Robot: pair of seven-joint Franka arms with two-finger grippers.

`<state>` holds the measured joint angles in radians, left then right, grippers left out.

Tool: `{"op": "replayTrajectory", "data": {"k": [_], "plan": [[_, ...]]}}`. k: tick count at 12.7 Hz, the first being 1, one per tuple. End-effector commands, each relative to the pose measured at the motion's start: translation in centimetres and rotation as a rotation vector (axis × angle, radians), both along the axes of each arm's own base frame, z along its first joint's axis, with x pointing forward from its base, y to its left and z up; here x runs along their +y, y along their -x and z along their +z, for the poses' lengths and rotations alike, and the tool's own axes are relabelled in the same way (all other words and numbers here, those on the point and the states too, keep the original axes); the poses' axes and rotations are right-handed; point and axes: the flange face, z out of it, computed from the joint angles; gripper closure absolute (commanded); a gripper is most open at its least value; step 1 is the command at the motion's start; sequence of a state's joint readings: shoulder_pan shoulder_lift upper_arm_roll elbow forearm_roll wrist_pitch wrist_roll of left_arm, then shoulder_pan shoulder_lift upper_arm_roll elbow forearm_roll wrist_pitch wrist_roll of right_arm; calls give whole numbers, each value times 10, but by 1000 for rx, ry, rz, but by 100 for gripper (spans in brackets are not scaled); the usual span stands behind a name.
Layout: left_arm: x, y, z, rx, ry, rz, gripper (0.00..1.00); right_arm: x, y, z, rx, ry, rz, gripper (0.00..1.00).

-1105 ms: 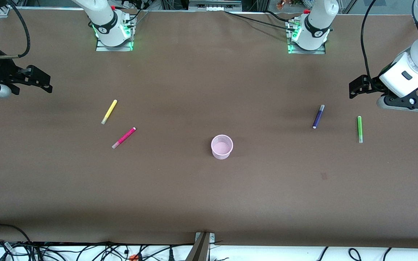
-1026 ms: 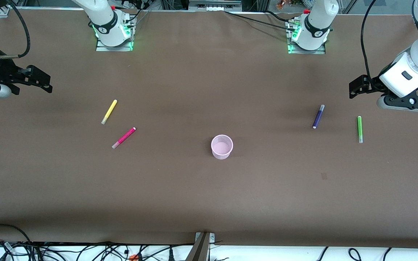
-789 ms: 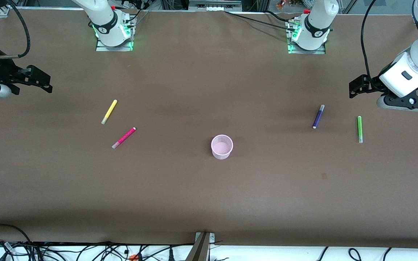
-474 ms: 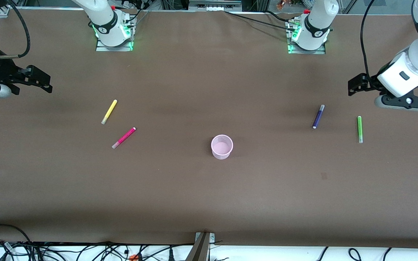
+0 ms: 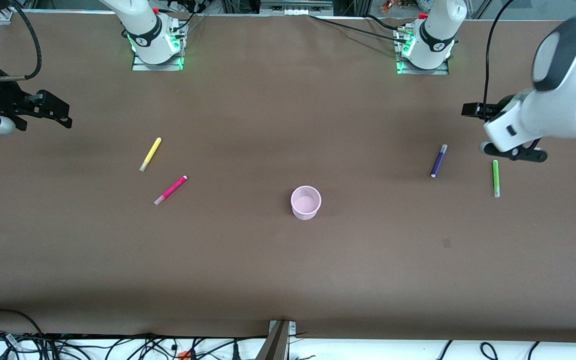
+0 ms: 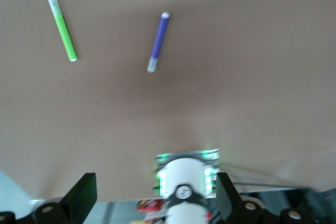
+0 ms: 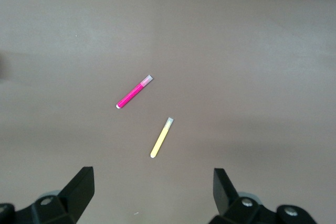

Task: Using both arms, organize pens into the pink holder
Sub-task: 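Lower the left gripper over the purple marker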

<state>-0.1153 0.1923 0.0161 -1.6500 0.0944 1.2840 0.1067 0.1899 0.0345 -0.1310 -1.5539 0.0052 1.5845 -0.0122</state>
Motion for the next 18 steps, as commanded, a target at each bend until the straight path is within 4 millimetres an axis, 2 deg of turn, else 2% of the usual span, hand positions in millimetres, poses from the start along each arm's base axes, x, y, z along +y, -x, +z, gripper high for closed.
{"op": "replayTrajectory", "data": {"k": [1, 5, 7, 9, 14, 18], "plan": [[12, 3, -43, 49, -8, -141, 0, 1, -1, 6, -8, 10, -2, 0], [10, 4, -136, -149, 43, -226, 0, 1, -1, 6, -7, 9, -2, 0], [2, 4, -181, -206, 63, -258, 0, 1, -1, 6, -8, 10, -2, 0], [-2, 0, -210, -230, 74, -273, 0, 1, -1, 6, -8, 10, -2, 0], [-1, 4, -253, -288, 95, -286, 0, 1, -1, 6, -8, 10, -2, 0], [-1, 30, -289, -317, 118, -297, 0, 2, -6, 10, -50, 7, 0, 0]]}}
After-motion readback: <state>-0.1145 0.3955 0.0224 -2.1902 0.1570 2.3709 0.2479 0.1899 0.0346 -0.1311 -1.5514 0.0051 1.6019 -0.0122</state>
